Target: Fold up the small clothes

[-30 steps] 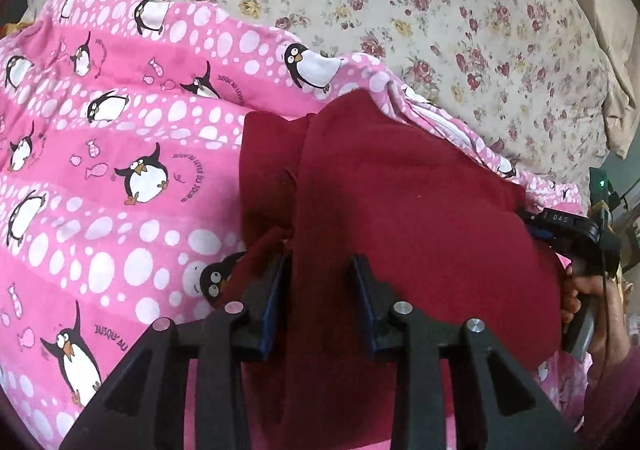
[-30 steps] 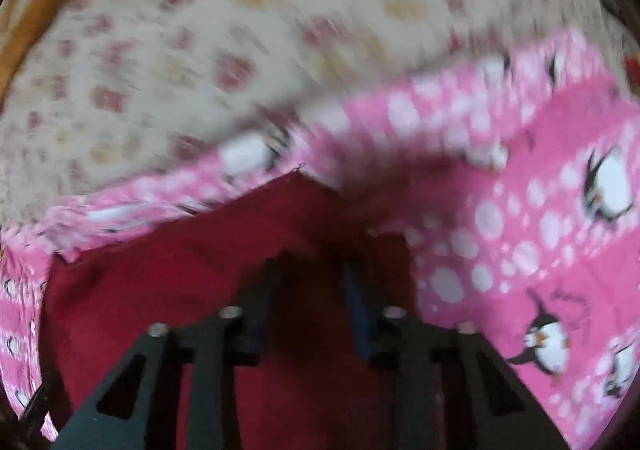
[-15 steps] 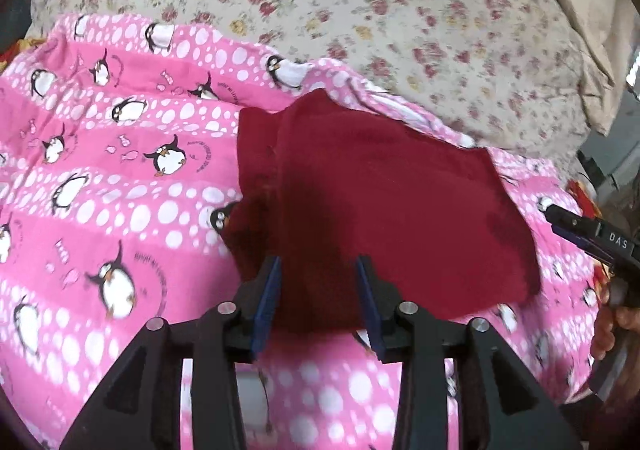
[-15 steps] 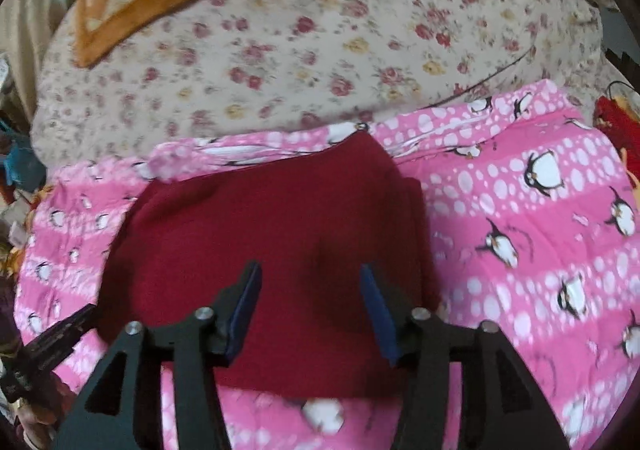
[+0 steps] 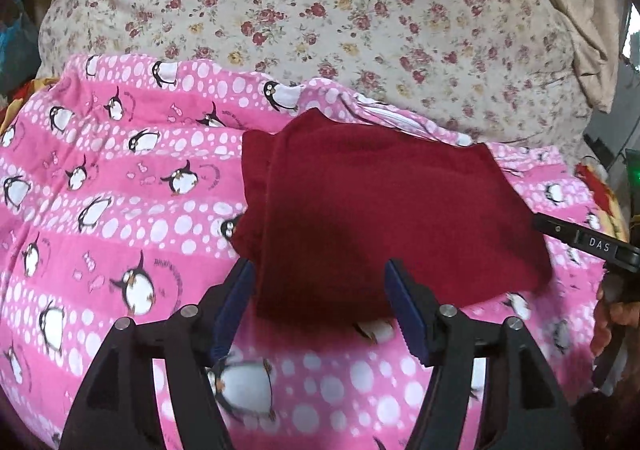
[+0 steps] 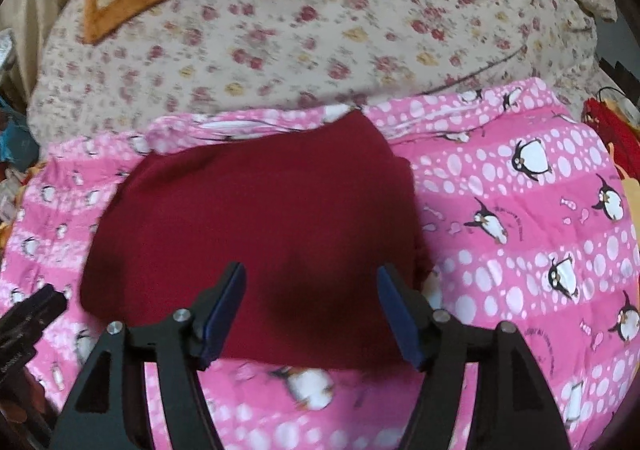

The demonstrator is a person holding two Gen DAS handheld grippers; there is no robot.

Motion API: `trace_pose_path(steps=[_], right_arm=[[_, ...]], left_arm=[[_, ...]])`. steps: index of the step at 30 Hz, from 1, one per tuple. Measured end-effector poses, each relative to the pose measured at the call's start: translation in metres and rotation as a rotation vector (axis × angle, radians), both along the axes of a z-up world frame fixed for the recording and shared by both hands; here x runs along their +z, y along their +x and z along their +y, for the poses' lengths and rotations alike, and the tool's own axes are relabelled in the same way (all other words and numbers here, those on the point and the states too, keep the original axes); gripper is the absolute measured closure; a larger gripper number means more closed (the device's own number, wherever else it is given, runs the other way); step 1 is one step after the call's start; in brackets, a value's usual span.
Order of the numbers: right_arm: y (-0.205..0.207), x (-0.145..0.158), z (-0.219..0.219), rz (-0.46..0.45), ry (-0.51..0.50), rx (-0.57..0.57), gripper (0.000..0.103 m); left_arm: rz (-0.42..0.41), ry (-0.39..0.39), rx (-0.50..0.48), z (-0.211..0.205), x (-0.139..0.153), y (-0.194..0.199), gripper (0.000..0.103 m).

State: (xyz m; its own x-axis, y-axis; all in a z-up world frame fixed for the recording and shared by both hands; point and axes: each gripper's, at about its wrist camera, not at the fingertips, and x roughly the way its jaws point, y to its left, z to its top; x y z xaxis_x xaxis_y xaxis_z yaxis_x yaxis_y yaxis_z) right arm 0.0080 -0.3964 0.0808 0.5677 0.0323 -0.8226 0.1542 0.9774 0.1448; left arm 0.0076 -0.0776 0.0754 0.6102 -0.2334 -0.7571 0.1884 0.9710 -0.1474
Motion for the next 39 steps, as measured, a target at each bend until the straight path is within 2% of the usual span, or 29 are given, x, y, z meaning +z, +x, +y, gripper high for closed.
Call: trace_pose_path(steps=[8,10,11,12,15,21,23,25,28,31,33,34,36,38,39], right_arm=[[0.037,-0.027,-0.031,-0.007,-0.071,-0.039,0.032],[0.043,-0.044,-0.035,0.055,-0.096,-0.051,0.032],[0.047,-0.057,-0.038,0.106,-0.088,-0.053,0.032],[0.046,-0.062,-0.041,0.111,-0.052,-0.064,0.032],[0.042,-0.052,-0.041,0.085,-0.036,-0.107,0.032],[0.051,-0.017,0.001,-0.021,-0.055,-0.068,0.031],[0.06,-0.005,0.023,-0.057,-0.126,-0.035,0.031],[0.066,0.002,0.039,-0.078,-0.143,-0.001,0.031],[0.07,0.009,0.059,-0.044,-0.197,0.04,0.031],[0.058,0.013,0.049,-0.051,-0.315,0.036,0.031],[0.047,0.014,0.021,-0.033,-0.371,-0.045,0.031],[0.041,0.015,0.005,-0.036,-0.37,-0.097,0.031],[0.028,0.019,-0.024,-0.057,-0.3,-0.183,0.031],[0.025,0.021,-0.037,-0.081,-0.132,-0.164,0.031],[0.026,0.019,-0.036,-0.078,-0.087,-0.137,0.031]], left_arm=[[-0.01,0.048,0.027,0.003,-0.031,0.034,0.056],[0.013,0.039,0.04,0.006,-0.038,0.038,0.056],[0.035,0.026,0.048,0.009,-0.043,0.042,0.056],[0.05,0.015,0.049,0.009,-0.045,0.044,0.056],[0.063,0.005,0.044,0.009,-0.05,0.046,0.056],[0.055,0.004,0.032,0.009,-0.049,0.043,0.056],[0.05,0.009,0.031,0.011,-0.048,0.042,0.056],[0.053,0.006,0.034,0.015,-0.049,0.043,0.056],[0.07,-0.018,0.033,0.019,-0.051,0.046,0.056],[0.1,-0.043,0.037,0.019,-0.053,0.049,0.056],[0.099,-0.057,0.034,0.019,-0.052,0.047,0.056],[0.092,-0.056,0.034,0.019,-0.05,0.046,0.056],[0.08,-0.048,0.034,0.018,-0.05,0.045,0.056],[0.085,-0.043,0.039,0.018,-0.053,0.046,0.056],[0.094,-0.048,0.044,0.019,-0.056,0.048,0.056]])
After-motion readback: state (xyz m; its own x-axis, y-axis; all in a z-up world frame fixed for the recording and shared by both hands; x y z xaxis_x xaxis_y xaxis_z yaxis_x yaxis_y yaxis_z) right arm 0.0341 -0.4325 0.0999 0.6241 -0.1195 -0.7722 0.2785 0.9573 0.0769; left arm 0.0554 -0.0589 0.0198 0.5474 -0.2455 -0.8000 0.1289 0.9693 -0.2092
